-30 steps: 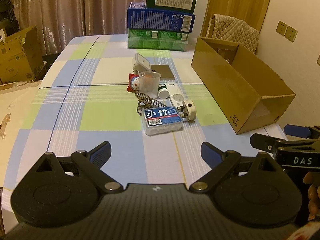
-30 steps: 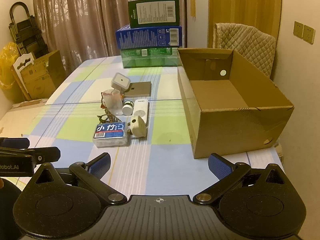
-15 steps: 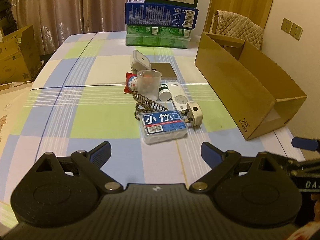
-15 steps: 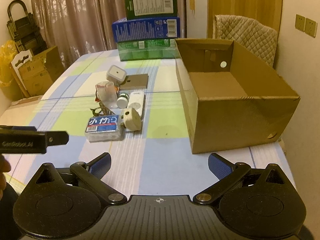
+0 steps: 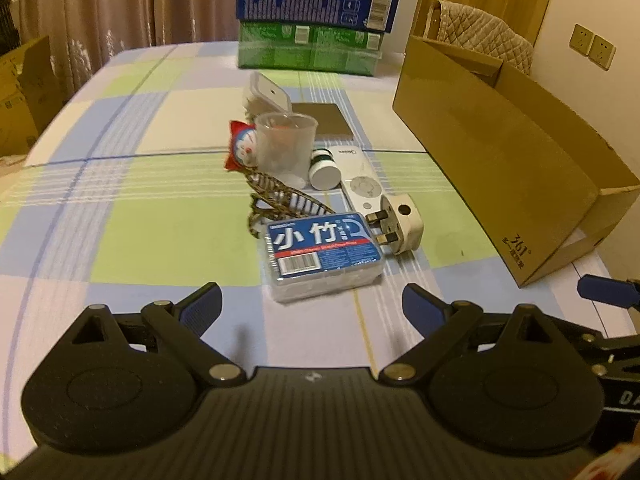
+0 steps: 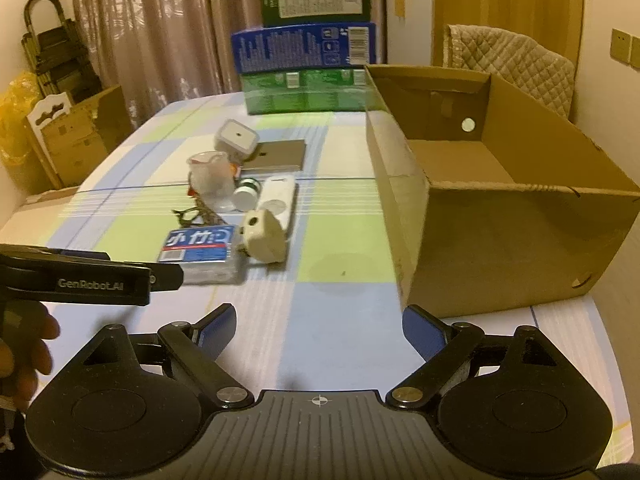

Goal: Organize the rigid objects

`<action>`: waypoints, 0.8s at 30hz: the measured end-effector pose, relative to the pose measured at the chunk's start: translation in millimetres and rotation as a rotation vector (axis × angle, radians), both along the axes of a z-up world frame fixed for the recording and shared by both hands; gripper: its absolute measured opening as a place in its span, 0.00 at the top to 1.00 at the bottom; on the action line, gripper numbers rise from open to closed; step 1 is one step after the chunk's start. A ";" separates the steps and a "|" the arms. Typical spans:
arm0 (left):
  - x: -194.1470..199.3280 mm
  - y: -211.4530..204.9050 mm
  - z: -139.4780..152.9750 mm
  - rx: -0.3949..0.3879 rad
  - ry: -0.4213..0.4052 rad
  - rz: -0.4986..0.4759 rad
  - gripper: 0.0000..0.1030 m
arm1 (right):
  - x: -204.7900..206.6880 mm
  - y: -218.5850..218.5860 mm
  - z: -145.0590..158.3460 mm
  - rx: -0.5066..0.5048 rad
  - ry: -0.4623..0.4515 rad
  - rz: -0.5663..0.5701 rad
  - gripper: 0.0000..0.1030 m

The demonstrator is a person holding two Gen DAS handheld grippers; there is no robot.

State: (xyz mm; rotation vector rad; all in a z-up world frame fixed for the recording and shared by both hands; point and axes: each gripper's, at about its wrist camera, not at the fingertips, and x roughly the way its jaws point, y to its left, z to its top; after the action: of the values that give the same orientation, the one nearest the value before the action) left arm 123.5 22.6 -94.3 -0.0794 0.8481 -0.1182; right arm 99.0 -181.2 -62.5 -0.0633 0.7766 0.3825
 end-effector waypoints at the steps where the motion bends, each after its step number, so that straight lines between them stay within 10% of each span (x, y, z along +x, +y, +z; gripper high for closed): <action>1: 3.5 -1.9 -4.2 -0.005 0.000 0.002 0.07 | 1.9 -2.1 -1.9 -0.001 0.001 -0.008 0.15; 24: 35.4 19.5 -34.8 0.093 0.030 0.063 0.18 | 16.9 9.5 -27.4 -0.004 0.058 0.071 0.15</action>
State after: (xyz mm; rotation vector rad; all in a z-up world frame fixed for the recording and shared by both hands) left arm 158.9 42.2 -129.2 -0.0206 0.8791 -0.0188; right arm 115.9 -171.7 -89.9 -0.0838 0.8343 0.4522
